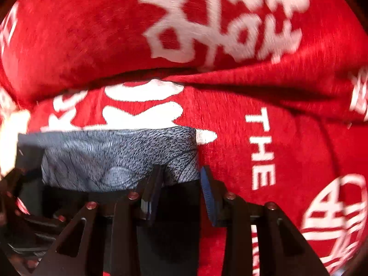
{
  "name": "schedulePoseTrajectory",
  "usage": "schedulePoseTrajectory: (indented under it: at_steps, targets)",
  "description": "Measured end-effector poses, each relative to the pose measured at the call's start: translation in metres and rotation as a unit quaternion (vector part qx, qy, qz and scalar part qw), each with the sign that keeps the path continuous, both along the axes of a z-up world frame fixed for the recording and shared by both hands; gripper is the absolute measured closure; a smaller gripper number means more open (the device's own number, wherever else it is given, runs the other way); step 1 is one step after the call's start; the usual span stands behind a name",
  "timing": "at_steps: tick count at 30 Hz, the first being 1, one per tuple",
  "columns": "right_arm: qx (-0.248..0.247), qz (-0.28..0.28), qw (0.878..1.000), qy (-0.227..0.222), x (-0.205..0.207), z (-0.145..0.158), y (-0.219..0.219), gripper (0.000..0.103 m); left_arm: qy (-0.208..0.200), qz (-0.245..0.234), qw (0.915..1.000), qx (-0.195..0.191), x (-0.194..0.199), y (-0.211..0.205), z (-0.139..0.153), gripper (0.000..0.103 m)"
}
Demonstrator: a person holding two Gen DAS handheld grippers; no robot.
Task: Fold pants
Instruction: 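Lower the folded end onto the trousers and open the right gripper, then withdraw both grippers and reposition them over the folded trousers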
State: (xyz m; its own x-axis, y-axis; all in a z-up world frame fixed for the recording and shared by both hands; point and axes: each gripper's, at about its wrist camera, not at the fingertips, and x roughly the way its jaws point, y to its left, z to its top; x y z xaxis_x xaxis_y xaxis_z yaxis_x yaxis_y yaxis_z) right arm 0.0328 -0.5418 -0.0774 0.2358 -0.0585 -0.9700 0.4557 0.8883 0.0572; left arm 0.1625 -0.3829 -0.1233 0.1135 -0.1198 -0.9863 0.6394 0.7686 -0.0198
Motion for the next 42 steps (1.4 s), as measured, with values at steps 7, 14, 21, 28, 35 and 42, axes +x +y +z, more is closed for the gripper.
schedulePoseTrajectory:
  at_steps: [7, 14, 21, 28, 35, 42]
  targets:
    - [0.019, -0.013, 0.998, -0.050, -0.020, 0.038, 0.016, 0.065, -0.006, 0.020, 0.9998, -0.002, 0.013, 0.036, 0.013, 0.000]
    - [0.111, -0.038, 0.992, -0.050, 0.010, 0.007, 0.033, 0.080, -0.011, 0.040, 0.9991, -0.007, 0.015, 0.068, 0.024, 0.000]
    - [0.130, 0.008, 0.991, -0.037, 0.048, -0.012, 0.090, 0.080, 0.000, 0.067, 0.9978, -0.003, 0.019, 0.096, 0.022, 0.000]
    - [0.170, 0.038, 0.985, -0.017, 0.033, -0.009, 0.132, 0.080, 0.005, 0.086, 0.9963, -0.003, 0.022, 0.120, 0.024, 0.000]
    - [0.173, 0.016, 0.985, -0.005, 0.008, 0.010, 0.139, 0.079, 0.013, 0.091, 0.9957, 0.002, 0.014, 0.143, 0.030, 0.000]
    - [0.176, -0.003, 0.984, 0.019, -0.011, 0.023, 0.155, 0.063, 0.021, 0.093, 0.9954, 0.000, 0.002, 0.165, 0.042, 0.000]
